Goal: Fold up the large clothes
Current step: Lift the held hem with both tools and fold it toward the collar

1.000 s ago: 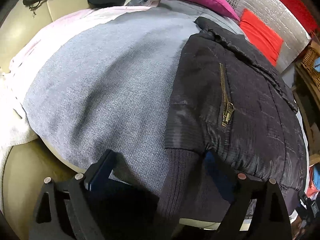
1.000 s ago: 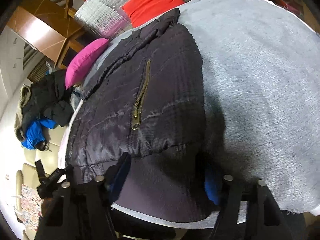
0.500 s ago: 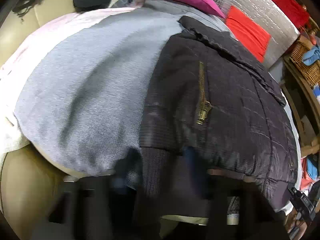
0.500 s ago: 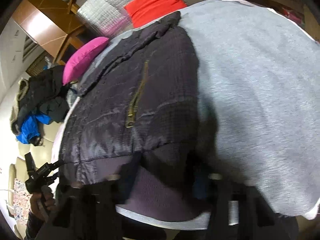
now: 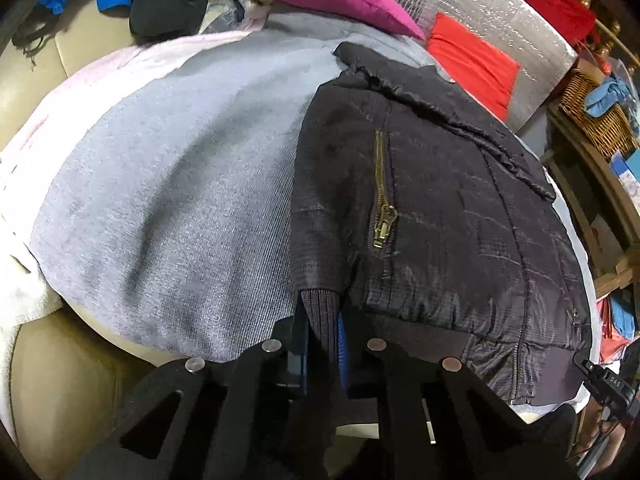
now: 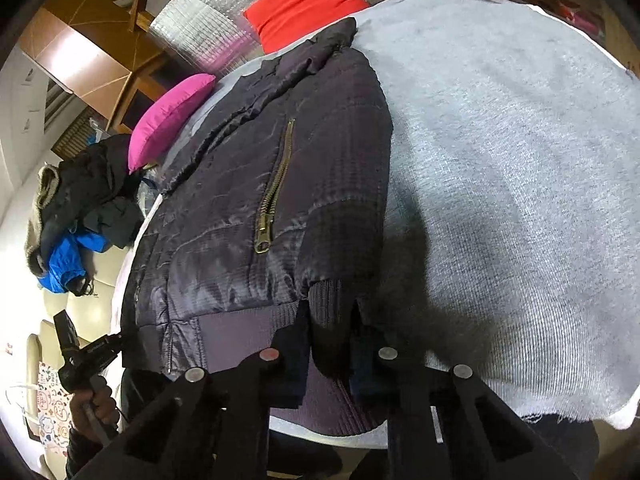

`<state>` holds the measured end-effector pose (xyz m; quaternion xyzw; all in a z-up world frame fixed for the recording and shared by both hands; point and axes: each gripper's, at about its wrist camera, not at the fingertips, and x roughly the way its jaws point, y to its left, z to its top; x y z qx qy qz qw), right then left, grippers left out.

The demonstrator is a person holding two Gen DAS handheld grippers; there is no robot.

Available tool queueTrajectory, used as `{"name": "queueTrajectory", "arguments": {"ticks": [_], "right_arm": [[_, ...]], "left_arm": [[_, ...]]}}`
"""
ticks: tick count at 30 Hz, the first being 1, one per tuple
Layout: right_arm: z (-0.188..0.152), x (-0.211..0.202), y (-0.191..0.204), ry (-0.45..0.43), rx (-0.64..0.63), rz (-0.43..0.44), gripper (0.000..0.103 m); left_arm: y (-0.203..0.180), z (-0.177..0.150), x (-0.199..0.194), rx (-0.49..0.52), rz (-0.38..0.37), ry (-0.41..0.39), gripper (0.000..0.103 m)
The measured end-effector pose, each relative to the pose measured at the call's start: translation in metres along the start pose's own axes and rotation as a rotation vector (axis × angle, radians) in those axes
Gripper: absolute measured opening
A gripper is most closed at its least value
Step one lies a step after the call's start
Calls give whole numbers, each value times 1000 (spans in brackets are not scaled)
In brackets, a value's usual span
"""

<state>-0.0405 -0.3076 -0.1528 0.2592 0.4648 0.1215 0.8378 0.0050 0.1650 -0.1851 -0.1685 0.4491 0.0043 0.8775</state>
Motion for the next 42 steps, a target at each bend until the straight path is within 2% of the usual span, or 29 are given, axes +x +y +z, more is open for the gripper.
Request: {"name": "queueTrajectory", "arguments": {"ticks": [5,10,14,16,17,19,21,22,25,26,27,28,29,30,33,38,42], "right_arm": [[-4,-8,2,11,-2,22,16],[-5,-8,-4,24,14,46,16],[2,-4,-13,39,53,58,23],[2,-6,-13,32,54,68,26],[2,-5,-13,33,55,70,28],[2,-4,-14,38,61,71,35],[2,-4,-17,28,82,93,81],[2,-4,-17,17,93,113,83],[2,1,-11,34,59,103,83],[2,2,-9,41,48,95,80],[2,4,-6,45,40,85,72],[1,6,-5,55,28,70,60],[1,7,-6,64,20,29,28],[2,8,-8,66,27,32,24],[0,5,-9,65,26,39,18],[0,-3,-3,52,5,47,17],[-2,-20,-5,37,42,130,16]], "left_arm": [[6,-7,-16,8,-8,-17,11],[5,-5,-6,2,3,4,13],[3,1,4,-28,16,22,22],[2,4,8,-39,25,24,33],[0,5,9,-38,29,17,35],[-1,7,12,-37,29,15,41],[-2,9,16,-42,30,22,52],[-2,10,17,-45,41,19,53],[-3,9,19,-34,46,15,53],[-3,9,20,-25,49,21,49],[-4,8,20,-16,37,26,34],[-5,8,20,-5,32,31,28],[-6,8,18,7,44,27,24],[-9,8,18,25,53,25,19],[-10,9,14,38,59,17,16],[-11,8,-4,57,45,-21,15],[-12,6,-22,71,31,-46,15]]}}
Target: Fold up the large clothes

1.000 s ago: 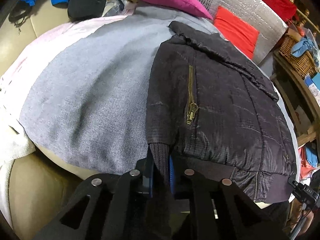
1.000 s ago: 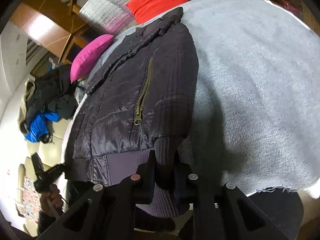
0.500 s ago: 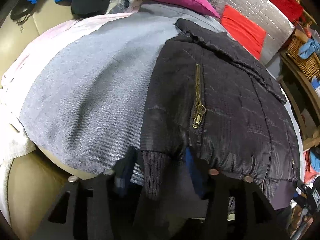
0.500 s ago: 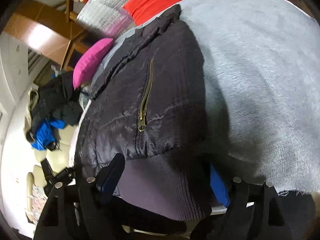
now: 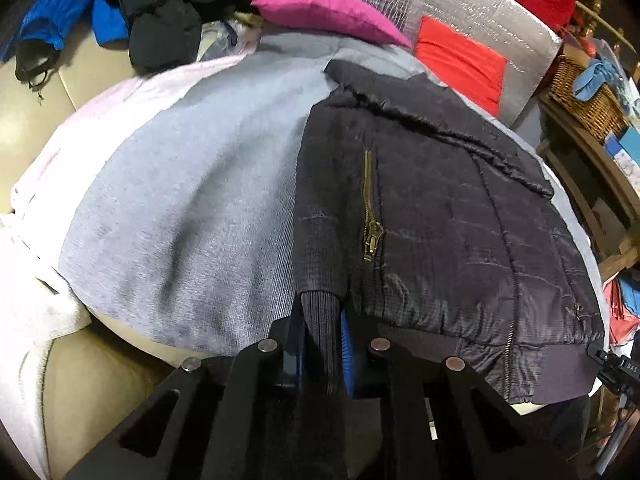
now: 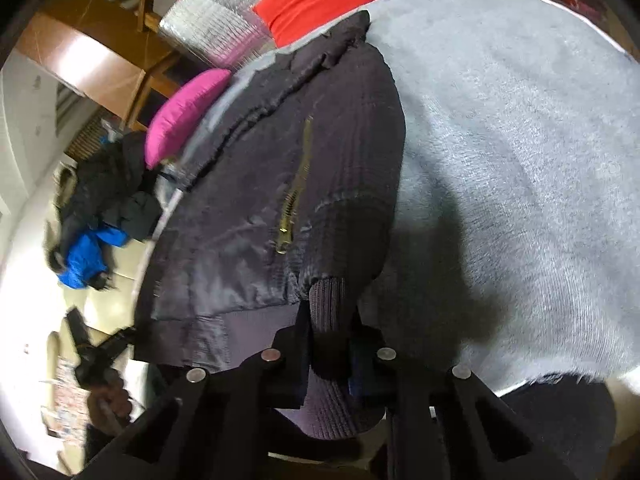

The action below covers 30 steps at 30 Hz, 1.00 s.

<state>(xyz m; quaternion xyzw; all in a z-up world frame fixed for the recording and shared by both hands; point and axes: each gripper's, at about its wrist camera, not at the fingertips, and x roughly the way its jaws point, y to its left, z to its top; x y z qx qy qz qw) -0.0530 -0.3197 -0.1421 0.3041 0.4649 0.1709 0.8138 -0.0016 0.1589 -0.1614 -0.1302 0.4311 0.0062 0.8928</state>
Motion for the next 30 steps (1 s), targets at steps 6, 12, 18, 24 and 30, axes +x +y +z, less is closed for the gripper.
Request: {"name": "queueTrajectory", "arguments": {"ticks": [6,12,18,24,30], "right_arm": [[-8,-19,-1,-4,41,94,16],[-20,-48,-4,-6,64,160,15],[-20,-64,2,-26,57,210,15],[-17,-66,6,-44,57,242,15],[-17,-65,2,-50,77,244,15]], "left_arm": [[8,-3,-24,-13,-44,-20,15],[15,-8,-53,-24,-89,-44,14],[20,-2,-58,-54,-112,-57,14],[21,-1,-68,-70,-140,-83,14],[28,0,-61,-99,-145,-68,14]]}}
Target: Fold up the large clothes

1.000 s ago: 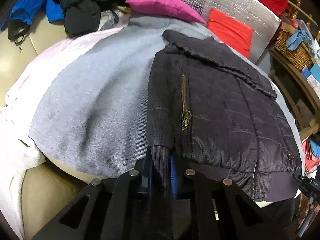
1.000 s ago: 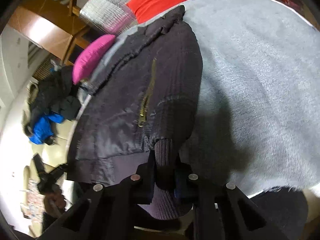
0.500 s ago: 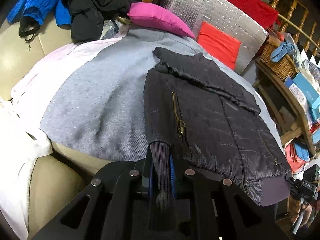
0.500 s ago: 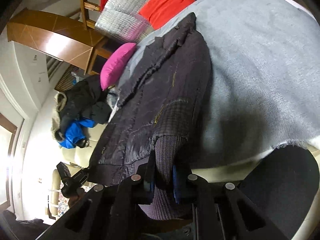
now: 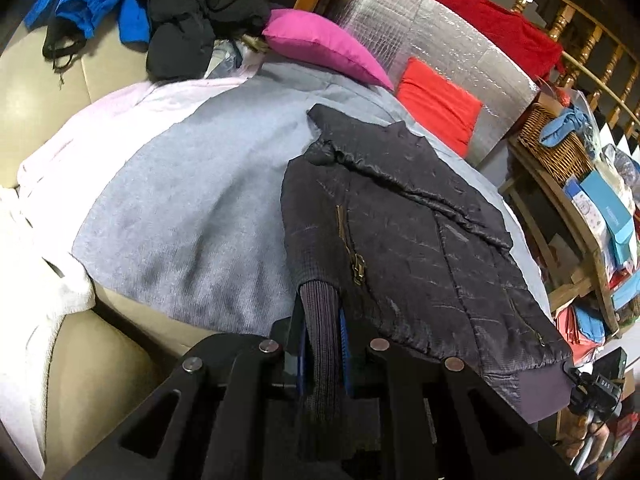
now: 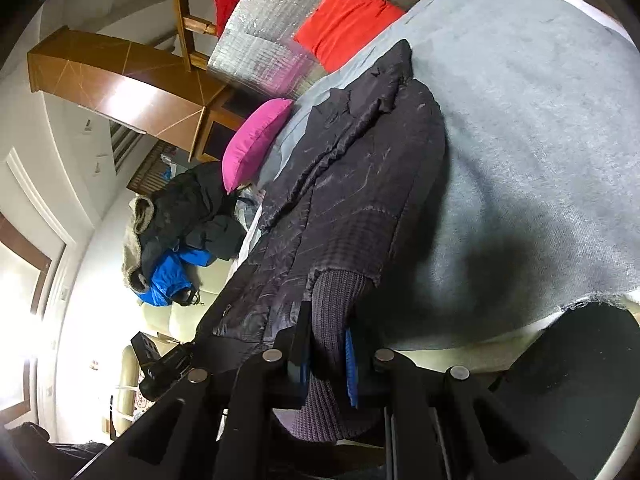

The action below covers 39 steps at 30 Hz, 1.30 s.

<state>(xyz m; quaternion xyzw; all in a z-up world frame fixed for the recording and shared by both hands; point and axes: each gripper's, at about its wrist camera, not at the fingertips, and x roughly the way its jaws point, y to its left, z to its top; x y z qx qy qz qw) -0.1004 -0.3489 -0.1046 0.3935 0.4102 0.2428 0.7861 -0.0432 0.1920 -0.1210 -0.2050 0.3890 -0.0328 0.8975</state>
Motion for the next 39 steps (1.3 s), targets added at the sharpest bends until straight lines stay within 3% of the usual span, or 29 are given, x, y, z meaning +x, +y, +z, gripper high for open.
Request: {"name": "queueTrajectory", "arguments": {"ticks": [11,17,22,27,39], "right_arm": [[15,-1,8,-36,0,39,15],[17,8,5,-25,18,38,15],[28,5,12,-48,0,50,15],[34,10,12,-45,-7,49,15],[41,13,17,-50,-26,59,15]], "left_arm": [[-9,16,-4,-6,-30,-45,14],[-11,19,9,16,5,1,14],[-21,36,-2,32,-28,-61,14],[-20,36,11,39,-7,-26,14],[-22,39,9,48,-7,-38,14]]}}
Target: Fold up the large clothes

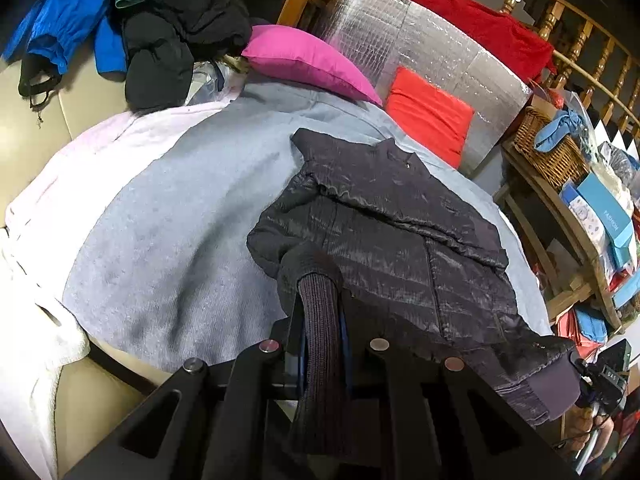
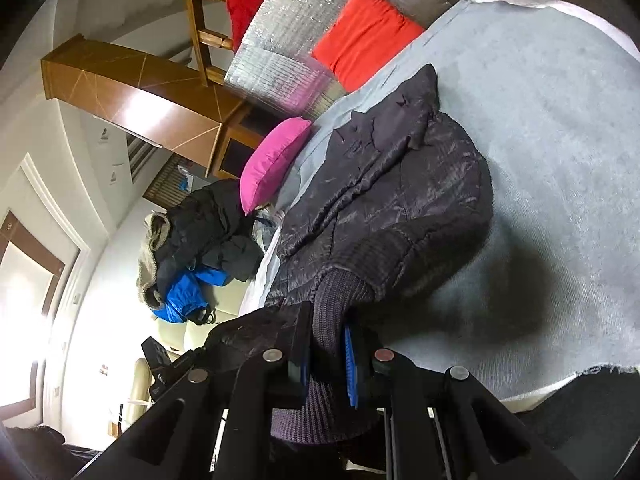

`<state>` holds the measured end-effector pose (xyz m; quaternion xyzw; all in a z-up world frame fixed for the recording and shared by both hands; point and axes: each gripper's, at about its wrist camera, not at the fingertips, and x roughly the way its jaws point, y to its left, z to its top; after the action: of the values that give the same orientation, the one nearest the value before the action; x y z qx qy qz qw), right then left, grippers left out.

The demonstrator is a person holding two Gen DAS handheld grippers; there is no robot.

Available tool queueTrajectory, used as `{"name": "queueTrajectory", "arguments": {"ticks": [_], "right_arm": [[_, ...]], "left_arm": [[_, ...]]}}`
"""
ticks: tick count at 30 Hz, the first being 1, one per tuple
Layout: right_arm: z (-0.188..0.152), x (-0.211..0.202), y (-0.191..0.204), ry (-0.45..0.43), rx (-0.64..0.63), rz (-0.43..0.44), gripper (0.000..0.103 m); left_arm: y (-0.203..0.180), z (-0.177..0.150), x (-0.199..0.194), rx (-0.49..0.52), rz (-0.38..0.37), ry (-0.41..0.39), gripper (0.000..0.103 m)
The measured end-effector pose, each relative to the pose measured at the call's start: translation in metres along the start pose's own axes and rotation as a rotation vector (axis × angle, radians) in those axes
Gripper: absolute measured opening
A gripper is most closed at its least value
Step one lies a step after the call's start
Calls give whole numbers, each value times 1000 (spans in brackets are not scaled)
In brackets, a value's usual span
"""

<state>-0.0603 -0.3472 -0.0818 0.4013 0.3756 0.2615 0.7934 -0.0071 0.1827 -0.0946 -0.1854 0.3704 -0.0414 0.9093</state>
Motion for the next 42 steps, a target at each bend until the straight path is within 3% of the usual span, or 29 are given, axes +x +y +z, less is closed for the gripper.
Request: {"name": "queueTrajectory", "arguments": {"ticks": [42], "right_arm": [[-5,5,-1,7,-6,11,15]], "left_arm": [[0,-8,1,-15,24,11,14]]}}
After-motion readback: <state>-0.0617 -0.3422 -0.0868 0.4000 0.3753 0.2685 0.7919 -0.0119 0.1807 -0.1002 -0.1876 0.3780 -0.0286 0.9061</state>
